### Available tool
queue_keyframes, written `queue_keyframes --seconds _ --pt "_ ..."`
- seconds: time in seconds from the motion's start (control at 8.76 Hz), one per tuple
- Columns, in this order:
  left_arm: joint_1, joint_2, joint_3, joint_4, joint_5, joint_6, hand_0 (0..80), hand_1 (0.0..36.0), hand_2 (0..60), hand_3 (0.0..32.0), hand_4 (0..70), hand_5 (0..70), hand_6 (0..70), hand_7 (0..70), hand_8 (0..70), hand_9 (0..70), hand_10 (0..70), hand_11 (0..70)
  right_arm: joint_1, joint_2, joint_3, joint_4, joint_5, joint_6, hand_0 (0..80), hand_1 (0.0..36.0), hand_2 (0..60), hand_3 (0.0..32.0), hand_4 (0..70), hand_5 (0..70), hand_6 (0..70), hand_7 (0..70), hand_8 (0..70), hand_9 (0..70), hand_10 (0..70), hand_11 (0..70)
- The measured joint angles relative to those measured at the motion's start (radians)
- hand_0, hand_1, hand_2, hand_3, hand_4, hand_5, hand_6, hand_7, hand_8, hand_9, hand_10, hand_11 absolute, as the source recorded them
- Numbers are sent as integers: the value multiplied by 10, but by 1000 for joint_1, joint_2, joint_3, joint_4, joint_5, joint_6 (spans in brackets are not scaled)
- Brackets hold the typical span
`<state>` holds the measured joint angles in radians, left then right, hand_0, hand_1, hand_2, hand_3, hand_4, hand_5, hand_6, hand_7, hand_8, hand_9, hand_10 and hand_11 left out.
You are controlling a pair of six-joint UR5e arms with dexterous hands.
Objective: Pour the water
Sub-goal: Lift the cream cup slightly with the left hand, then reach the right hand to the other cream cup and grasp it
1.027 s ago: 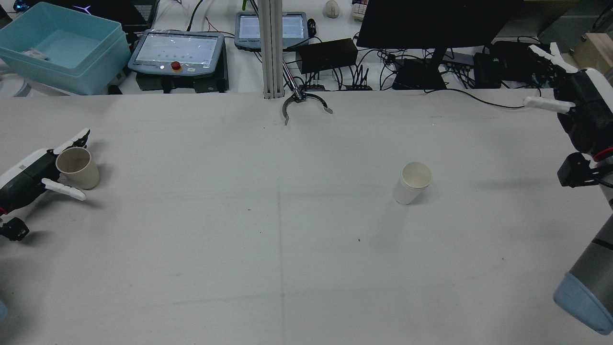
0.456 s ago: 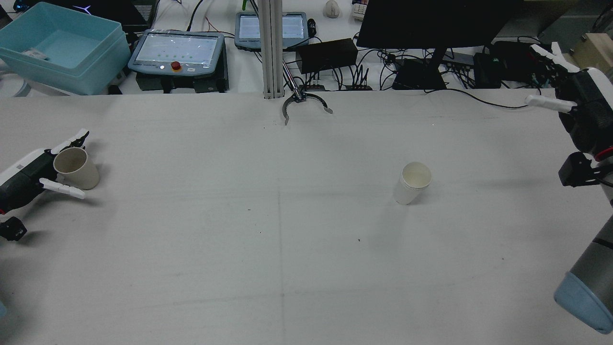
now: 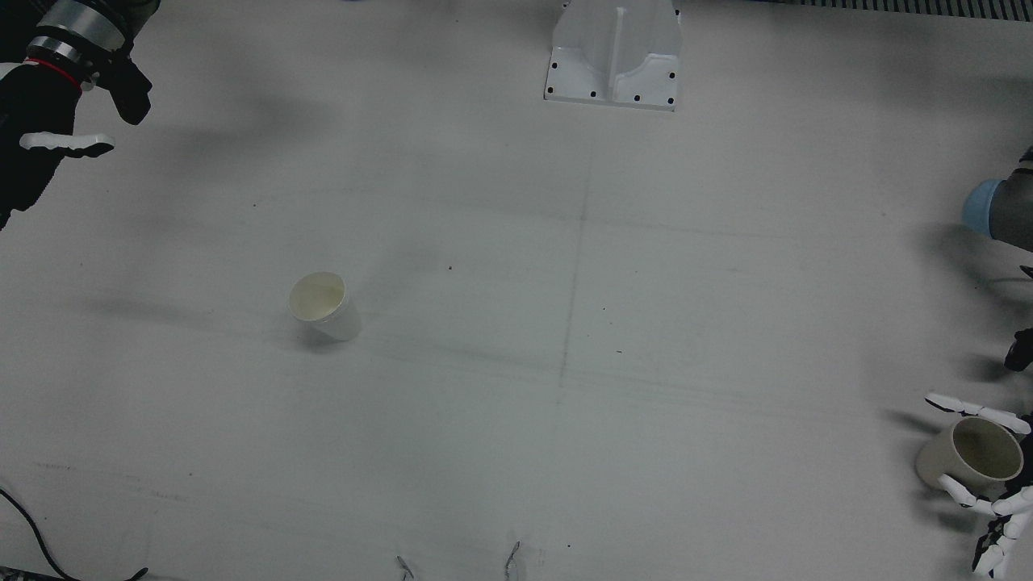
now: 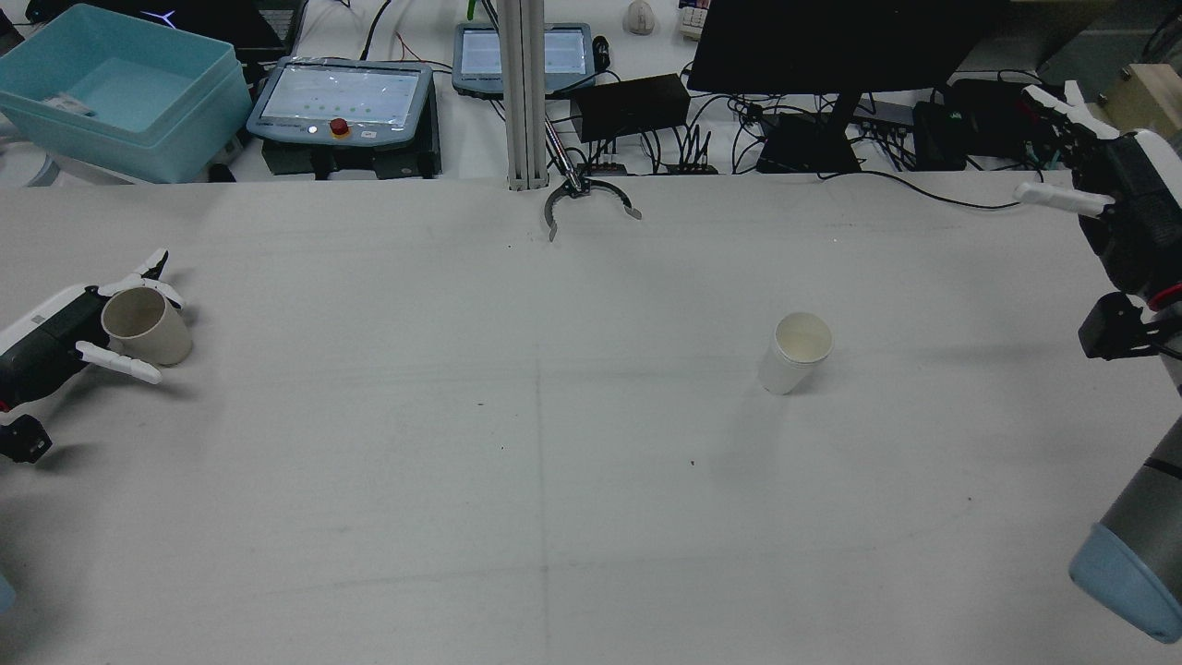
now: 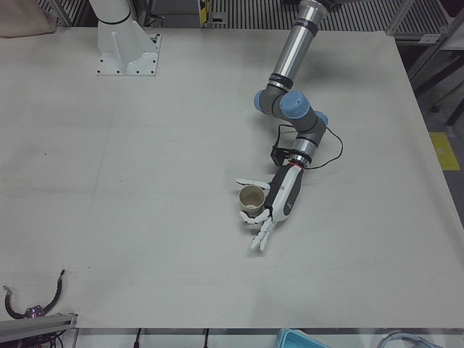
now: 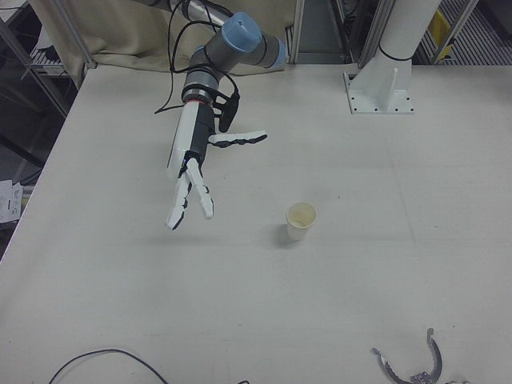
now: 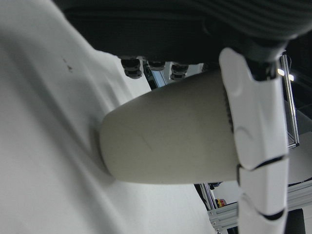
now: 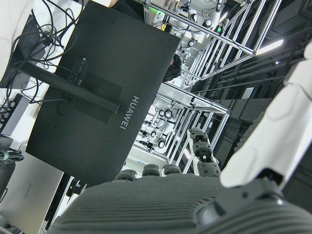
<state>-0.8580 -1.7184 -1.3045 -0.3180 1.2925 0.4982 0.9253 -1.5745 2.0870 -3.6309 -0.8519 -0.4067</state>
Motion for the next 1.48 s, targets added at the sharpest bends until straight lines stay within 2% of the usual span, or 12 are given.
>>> queue_keyframes --seconds 0.11,0.23,0.46,0.68,1.03,1.26,1.48 --pt "-4 0 -16 15 0 -1 517 360 600 0 356 658 33 88 20 39 48 91 -1 0 0 0 0 0 425 65 0 0 59 27 14 10 20 18 0 0" --pt "-7 0 -29 31 -1 -6 482 360 600 0 344 644 32 87 23 43 51 97 -1 0 1 0 0 0 425 65 0 0 58 27 13 9 20 17 0 0" --pt "-16 0 -44 55 -1 -19 462 360 600 0 331 699 36 93 27 50 57 109 -2 1 1 0 0 1 426 64 0 0 58 29 13 9 19 16 0 0" --pt "-58 3 -87 72 8 -24 424 360 600 0 333 635 34 90 19 40 50 94 -4 1 0 0 0 1 430 70 0 0 60 30 12 12 19 13 0 0" --pt "-91 6 -224 159 39 -39 421 360 600 0 325 607 31 88 18 37 45 87 -36 22 -74 8 19 -10 452 94 8 0 0 0 0 0 25 15 6 20" --pt "-93 7 -266 192 43 -41 423 360 600 0 326 607 29 87 17 35 42 84 -81 70 -187 54 83 -19 456 101 2 0 0 0 0 0 31 20 14 34" --pt "-98 11 -300 207 44 -43 422 360 600 0 319 600 27 84 16 34 41 82 -198 103 -300 153 239 -21 465 110 1 0 7 0 0 0 28 17 10 28"
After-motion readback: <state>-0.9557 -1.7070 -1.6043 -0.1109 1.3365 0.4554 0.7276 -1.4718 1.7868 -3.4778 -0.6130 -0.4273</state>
